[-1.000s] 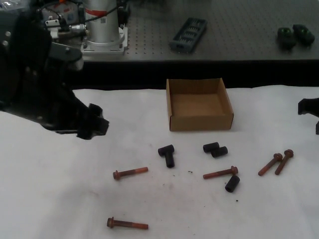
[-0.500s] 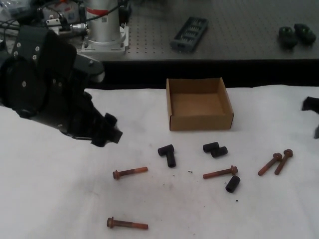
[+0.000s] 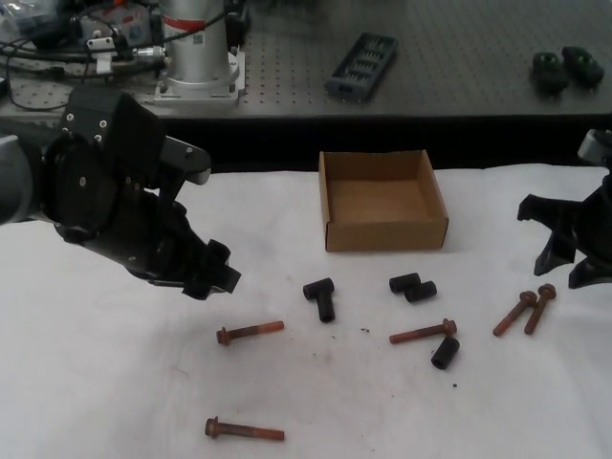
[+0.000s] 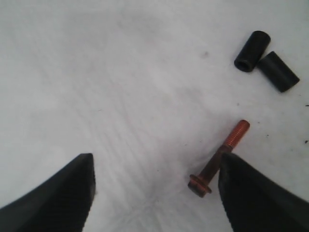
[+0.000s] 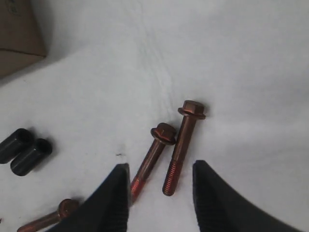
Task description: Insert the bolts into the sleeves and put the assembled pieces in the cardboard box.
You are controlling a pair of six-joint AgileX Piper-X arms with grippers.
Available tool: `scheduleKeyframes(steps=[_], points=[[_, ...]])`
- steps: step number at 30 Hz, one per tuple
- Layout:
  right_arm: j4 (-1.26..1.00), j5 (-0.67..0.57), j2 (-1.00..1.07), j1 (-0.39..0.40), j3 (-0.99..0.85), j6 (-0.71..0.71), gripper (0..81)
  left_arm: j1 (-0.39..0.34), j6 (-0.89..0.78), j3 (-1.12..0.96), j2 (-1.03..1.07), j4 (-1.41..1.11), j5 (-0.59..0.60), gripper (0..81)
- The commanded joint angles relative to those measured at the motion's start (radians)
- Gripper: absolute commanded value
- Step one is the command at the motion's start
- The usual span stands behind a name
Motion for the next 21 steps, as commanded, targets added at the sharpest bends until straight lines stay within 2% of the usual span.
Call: scheduleKeyframes(steps=[1, 21], points=[[-0.019, -0.011, 0.022, 0.0, -0.011, 0.002, 31.2, 0.0, 0.005, -0.013, -0.001, -0.018, 0.0, 52.2], [-0.035, 0.023, 0.061, -0.003, -0.011, -0.002, 27.6, 0.0, 0.005, -0.013, -0.001, -0.018, 0.0, 52.2]])
